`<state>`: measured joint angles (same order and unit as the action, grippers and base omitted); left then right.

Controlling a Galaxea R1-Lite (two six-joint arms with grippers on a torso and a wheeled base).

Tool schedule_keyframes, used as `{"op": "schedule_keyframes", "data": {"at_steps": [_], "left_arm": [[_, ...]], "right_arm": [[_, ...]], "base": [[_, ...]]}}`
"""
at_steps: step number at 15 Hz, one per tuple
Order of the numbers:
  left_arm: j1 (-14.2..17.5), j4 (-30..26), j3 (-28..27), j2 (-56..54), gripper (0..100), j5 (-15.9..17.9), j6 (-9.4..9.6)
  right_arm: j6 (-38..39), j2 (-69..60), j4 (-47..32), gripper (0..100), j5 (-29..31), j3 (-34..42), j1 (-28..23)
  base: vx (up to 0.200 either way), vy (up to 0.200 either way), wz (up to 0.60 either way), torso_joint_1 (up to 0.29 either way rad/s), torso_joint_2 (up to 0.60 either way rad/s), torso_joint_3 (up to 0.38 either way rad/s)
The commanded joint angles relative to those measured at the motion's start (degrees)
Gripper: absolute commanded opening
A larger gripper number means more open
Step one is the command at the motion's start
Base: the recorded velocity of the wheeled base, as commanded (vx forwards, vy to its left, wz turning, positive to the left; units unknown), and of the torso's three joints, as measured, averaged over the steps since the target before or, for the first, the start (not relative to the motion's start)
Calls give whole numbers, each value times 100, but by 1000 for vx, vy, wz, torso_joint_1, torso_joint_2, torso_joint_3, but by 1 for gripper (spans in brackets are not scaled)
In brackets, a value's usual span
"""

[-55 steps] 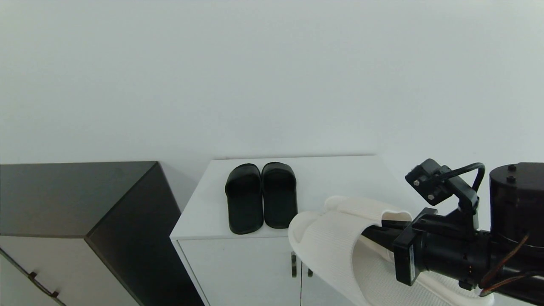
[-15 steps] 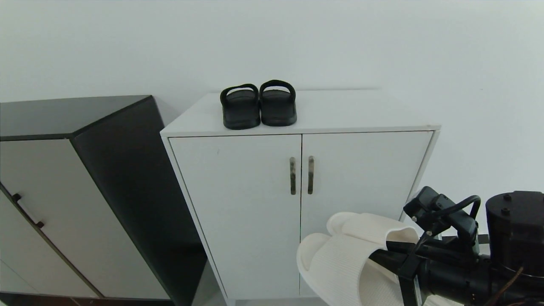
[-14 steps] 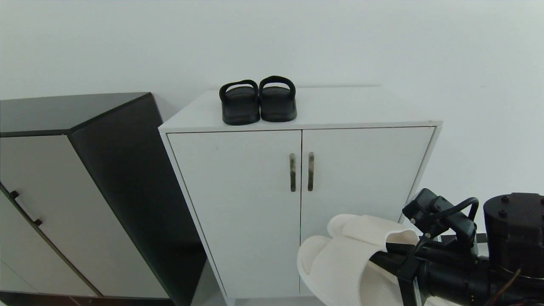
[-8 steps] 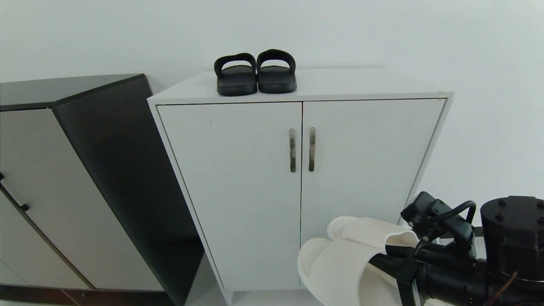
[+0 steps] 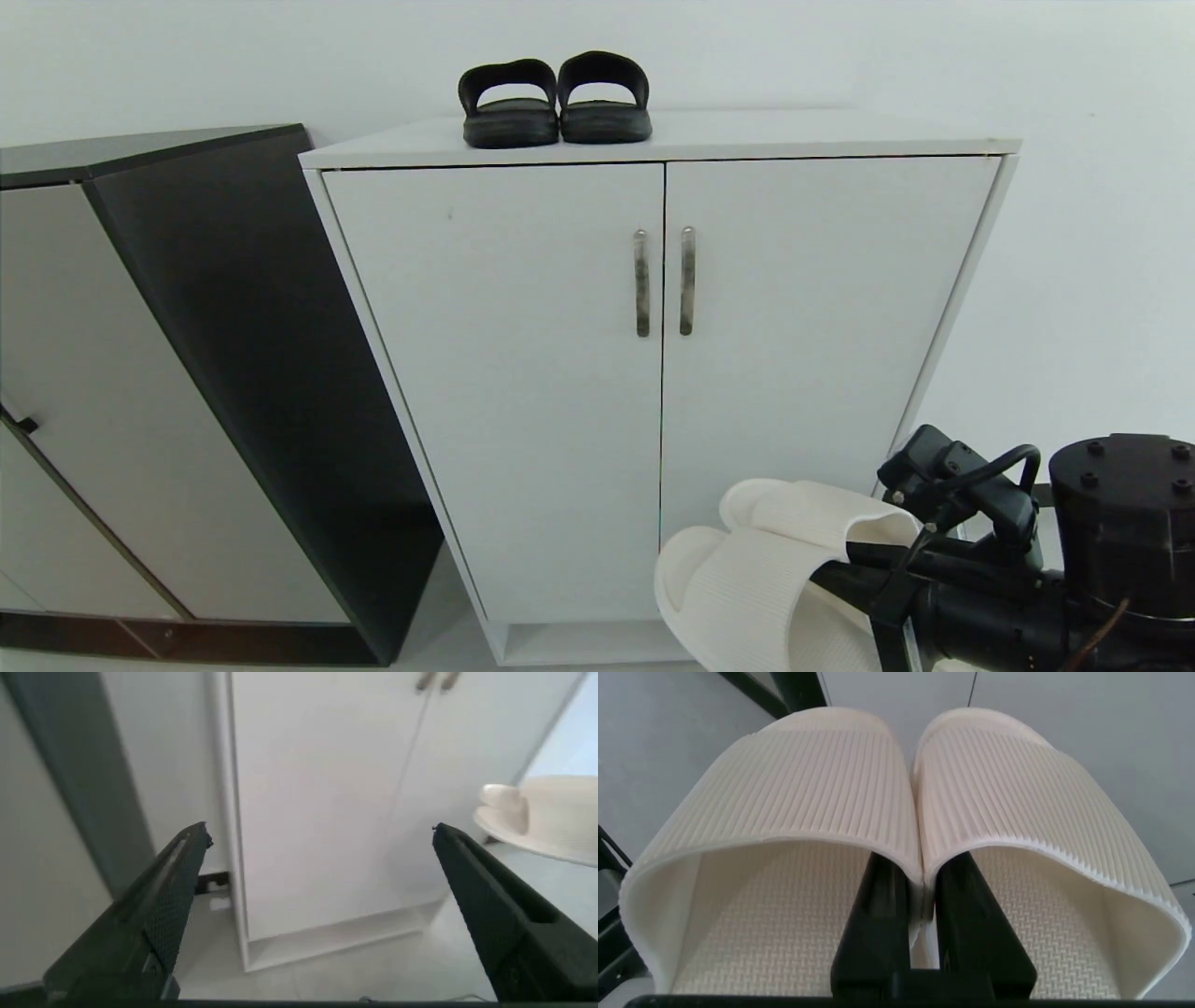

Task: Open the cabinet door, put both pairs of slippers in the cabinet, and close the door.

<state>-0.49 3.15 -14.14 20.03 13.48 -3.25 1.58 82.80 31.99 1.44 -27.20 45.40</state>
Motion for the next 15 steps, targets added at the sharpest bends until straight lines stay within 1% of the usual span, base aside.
{"op": "schedule_keyframes", "data": {"at_steps": [1,2,4,5,6,7,8,12,13,15], "left_arm": [[-4,635,78,1205,100,497,-26],[-4,890,-10,1592,100,867,-26],[-57,1206,-159,2286,100,1368,27],[-241,1435,-247,2594,100,1570,27],[-690,1768,-282,2980,100,1666,18],[-1059,1962,-309,3183,100,1666,35],[-1428,2111,-449,3420,100,1658,18],[-2368,2164,-1267,4360,100,1596,18],[-2570,2164,-1495,4642,100,1508,18],[-2940,2340,-1961,5327,100,1482,-26]], "right_arm": [[0,43,0,0,-3,4,4],[0,114,27,0,-3,4,4],[0,131,185,0,-3,48,4],[0,140,247,0,-3,74,4],[0,114,255,0,-3,101,13],[0,96,273,0,-3,109,13],[0,96,299,0,-3,109,13],[52,219,405,0,-12,83,13],[61,289,475,0,-3,65,13],[61,404,668,0,6,92,-5]], "base": [[0,0,0,2,71,36],[0,0,0,0,0,0],[0,0,0,0,0,0],[0,0,0,0,0,0],[0,0,0,0,0,0],[0,0,0,0,0,0],[0,0,0,0,0,0],[0,0,0,0,0,0],[0,0,0,0,0,0],[0,0,0,0,0,0]]}}
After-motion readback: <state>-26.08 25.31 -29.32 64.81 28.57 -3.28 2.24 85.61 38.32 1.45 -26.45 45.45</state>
